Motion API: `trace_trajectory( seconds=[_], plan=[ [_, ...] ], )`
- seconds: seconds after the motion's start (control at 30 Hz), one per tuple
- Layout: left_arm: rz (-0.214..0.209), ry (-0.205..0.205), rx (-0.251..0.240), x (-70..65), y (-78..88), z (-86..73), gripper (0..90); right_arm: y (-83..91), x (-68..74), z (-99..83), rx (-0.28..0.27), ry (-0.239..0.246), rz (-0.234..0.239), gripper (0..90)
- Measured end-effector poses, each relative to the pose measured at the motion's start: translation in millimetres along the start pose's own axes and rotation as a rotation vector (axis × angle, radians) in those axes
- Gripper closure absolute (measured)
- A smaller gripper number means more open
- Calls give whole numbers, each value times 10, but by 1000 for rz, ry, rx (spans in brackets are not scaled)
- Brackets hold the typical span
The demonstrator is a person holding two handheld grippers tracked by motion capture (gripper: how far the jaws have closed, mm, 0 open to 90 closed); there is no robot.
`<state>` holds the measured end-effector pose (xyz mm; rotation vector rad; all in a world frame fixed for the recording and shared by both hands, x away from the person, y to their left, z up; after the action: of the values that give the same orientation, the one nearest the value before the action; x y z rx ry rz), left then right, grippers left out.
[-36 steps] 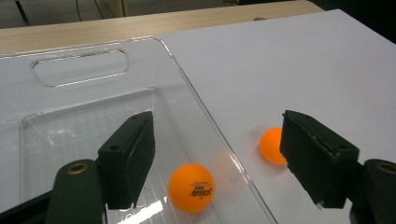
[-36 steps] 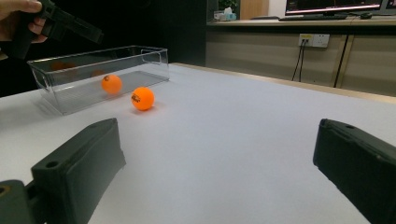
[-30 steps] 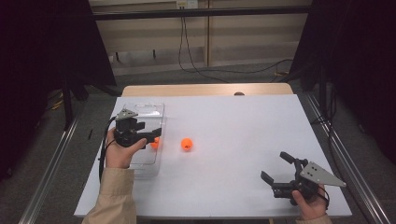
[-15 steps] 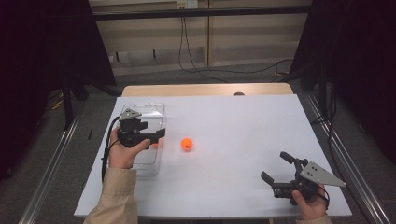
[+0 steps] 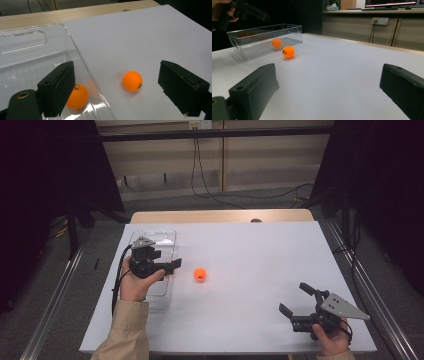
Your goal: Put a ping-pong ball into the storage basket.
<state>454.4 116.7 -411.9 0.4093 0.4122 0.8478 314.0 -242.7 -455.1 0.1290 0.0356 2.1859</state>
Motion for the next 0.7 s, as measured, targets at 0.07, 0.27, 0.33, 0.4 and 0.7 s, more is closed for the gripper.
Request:
trace_trajectory(
  seconds=[0.07,0.27,0.33,0.4,0.7],
  plan=[
    [-7,0,-2,-26,-10,5,134,-1,2,1,-1,-1,0,7],
    [-27,3,-2,-83,-36,10,121,1,-3,-6,2,0,-1,7],
    [-29,4,-8,-93,-44,19,119,2,1,-7,2,-3,-2,7],
    [-34,7,-10,-110,-53,25,117,12,-4,-10,3,-2,-4,8],
    [-50,-2,-14,-192,-88,31,110,18,-18,-10,3,-3,-7,7]
  ],
)
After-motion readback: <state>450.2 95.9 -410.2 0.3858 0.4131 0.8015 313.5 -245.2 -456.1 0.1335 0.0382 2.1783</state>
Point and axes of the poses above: each handheld gripper's, and its own axes: y roughly backward along the jaws, z roughly out of its top, x roughly to its left, the point moved 9 cm from there along -y, roughly forward along the jaws, and after that the axes turned 5 degrees about -x, right-handed, at the moved point
